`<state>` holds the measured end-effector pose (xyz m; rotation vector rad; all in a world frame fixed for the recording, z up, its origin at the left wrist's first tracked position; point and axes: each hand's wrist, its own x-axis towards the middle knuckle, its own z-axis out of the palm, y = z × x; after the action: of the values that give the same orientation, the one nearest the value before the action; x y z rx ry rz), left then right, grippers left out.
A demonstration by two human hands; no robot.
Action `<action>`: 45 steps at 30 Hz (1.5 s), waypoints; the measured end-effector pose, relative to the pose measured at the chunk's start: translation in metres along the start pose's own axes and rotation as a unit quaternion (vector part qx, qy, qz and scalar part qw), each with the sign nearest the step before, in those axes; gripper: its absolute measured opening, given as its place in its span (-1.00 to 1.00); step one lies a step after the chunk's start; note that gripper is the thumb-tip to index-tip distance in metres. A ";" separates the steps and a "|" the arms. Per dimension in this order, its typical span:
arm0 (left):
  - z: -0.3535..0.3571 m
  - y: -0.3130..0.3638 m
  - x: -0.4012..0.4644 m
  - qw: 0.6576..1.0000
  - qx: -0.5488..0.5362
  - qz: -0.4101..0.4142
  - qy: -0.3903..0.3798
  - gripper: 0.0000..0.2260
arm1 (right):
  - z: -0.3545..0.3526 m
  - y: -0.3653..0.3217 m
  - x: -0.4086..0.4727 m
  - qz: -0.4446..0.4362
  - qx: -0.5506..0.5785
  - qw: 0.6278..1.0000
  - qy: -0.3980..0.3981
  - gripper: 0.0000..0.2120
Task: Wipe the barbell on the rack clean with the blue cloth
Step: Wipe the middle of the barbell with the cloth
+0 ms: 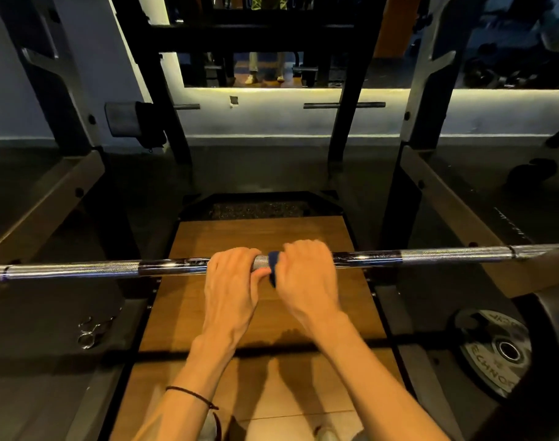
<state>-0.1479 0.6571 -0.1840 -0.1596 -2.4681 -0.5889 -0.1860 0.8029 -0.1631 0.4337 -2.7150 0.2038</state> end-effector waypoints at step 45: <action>-0.027 0.004 0.048 0.956 0.131 0.030 -0.261 -0.15 | -0.005 0.033 -0.017 -0.050 0.051 0.997 0.015 -0.68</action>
<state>-0.1719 0.6479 -0.1347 -0.3167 -3.0083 -0.1995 -0.1798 0.8394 -0.1683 0.5887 -2.6538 0.3204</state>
